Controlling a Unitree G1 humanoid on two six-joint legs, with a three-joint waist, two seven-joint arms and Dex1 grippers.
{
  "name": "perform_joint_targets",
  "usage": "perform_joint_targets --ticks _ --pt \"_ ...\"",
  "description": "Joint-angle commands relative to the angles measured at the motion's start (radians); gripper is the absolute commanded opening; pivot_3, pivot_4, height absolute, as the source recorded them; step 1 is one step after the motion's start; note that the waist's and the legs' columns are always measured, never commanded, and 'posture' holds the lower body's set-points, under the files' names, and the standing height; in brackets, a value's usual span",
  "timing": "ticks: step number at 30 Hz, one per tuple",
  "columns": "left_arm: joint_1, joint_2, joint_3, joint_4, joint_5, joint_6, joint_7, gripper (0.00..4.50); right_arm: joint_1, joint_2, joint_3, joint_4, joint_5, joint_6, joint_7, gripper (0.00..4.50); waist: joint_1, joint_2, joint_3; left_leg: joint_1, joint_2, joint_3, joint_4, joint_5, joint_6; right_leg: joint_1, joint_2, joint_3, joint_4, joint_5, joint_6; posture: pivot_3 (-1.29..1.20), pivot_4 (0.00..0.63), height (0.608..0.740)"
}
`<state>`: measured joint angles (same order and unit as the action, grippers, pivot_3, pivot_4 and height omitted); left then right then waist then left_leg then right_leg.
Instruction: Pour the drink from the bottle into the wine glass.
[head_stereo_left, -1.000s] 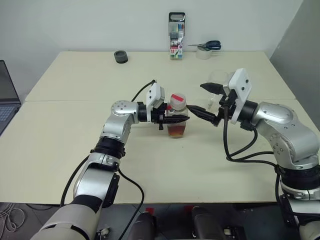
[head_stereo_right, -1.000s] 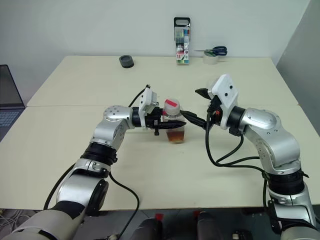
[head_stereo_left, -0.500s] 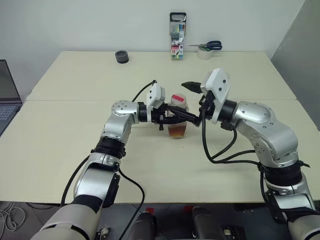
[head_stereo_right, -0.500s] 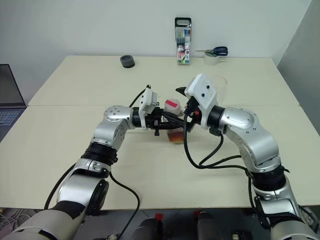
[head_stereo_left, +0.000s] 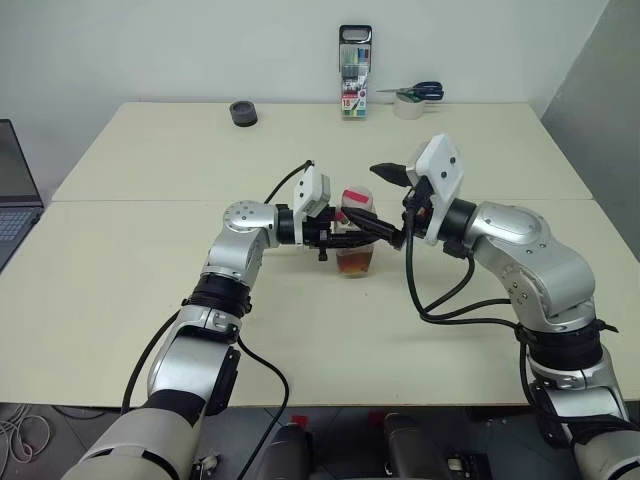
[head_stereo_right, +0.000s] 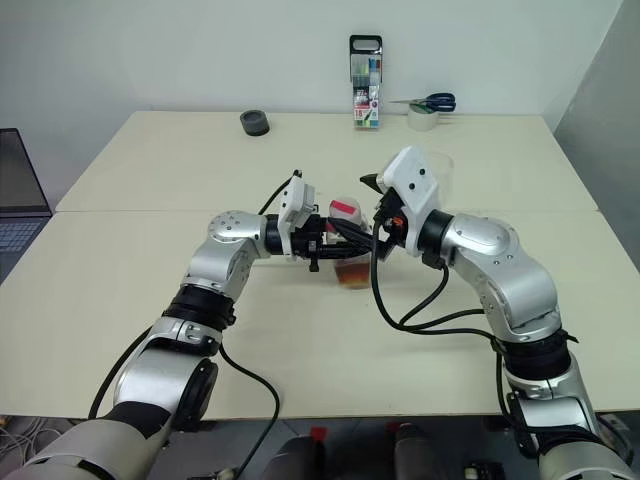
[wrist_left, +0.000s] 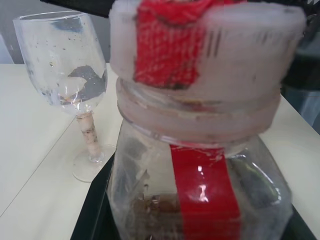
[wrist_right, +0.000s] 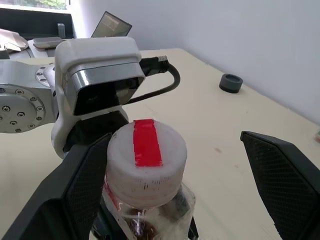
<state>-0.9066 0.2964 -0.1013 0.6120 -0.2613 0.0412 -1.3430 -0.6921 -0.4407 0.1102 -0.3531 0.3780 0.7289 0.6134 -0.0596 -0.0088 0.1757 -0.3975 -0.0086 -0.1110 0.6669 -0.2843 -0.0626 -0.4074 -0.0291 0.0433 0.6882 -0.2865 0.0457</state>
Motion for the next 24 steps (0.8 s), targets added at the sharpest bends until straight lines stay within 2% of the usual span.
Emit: perform_joint_targets --ticks 1,24 --pt "-0.007 0.002 0.009 -0.045 -0.016 -0.010 -0.008 1.67 -0.001 -0.012 -0.041 -0.045 0.022 0.013 -0.007 4.38 0.000 0.000 0.000 0.000 0.000 0.000 0.000 0.000 0.000 0.000 0.000 0.000 0.000 0.000 0.000 0.00 0.150 0.740" --pt "-0.004 0.008 0.006 -0.048 -0.014 -0.010 -0.013 1.67 0.024 -0.044 -0.056 -0.090 0.095 0.067 0.001 4.38 0.000 0.000 0.000 0.000 0.000 0.000 0.000 0.000 0.000 0.000 0.000 0.000 0.000 0.000 0.000 0.00 0.150 0.740"
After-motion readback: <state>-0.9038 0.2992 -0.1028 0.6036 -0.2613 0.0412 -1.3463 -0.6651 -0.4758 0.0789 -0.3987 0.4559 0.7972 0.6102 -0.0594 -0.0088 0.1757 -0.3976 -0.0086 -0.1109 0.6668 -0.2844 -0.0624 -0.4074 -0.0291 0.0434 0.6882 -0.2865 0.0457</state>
